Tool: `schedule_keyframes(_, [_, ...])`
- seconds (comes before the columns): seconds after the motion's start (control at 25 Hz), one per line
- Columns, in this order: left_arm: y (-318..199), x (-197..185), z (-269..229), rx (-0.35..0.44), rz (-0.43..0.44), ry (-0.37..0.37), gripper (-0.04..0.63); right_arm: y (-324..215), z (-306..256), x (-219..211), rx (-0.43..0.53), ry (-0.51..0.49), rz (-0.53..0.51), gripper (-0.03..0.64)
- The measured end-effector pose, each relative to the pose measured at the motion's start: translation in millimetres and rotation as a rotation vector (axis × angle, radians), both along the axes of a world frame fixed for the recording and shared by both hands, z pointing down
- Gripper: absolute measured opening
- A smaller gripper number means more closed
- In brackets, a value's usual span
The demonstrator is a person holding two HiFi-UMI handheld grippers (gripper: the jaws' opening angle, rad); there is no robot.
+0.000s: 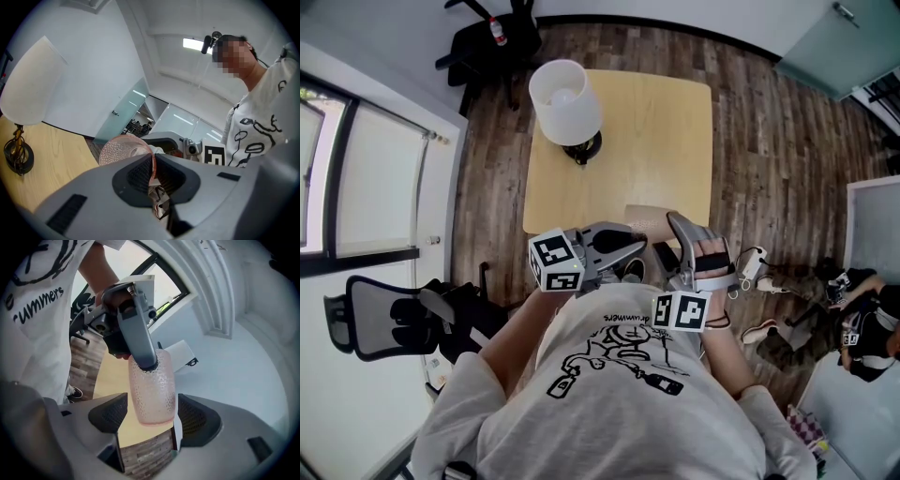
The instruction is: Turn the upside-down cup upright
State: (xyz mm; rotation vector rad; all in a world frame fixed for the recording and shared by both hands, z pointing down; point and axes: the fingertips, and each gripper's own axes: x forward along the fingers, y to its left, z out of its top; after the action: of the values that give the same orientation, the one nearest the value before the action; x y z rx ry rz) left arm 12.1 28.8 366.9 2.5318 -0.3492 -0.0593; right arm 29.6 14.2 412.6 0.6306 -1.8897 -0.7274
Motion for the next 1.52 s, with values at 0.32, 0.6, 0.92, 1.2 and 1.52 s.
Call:
schedule_keyframes(0.32, [9, 12, -3, 0.0, 0.03, -0.025, 0.021, -3, 5, 2, 0.005, 0.006, -0.004, 0.316])
schedule_keyframes(0.6, [5, -2, -10, 0.09, -0.074, -0.043, 0.206, -5, 0, 6, -0.008, -0.152, 0.086, 0.318])
schedule_keyframes(0.92, [-2, -16, -36, 0.234, -0.166, 0.001, 0.329, -5, -37, 1, -0.177, -0.824, 0.135, 0.318])
schedule_keyframes(1.2, [-12, -7, -64, 0.336, -0.179, 0.034, 0.348, 8, -56, -11, -0.374, -1.268, 0.032, 0.318])
schedule_keyframes(1.52, [-10, 8, -66, 0.368, -0.146, 0.006, 0.357, 15, -49, -21, -0.408, -1.263, -0.021, 0.318])
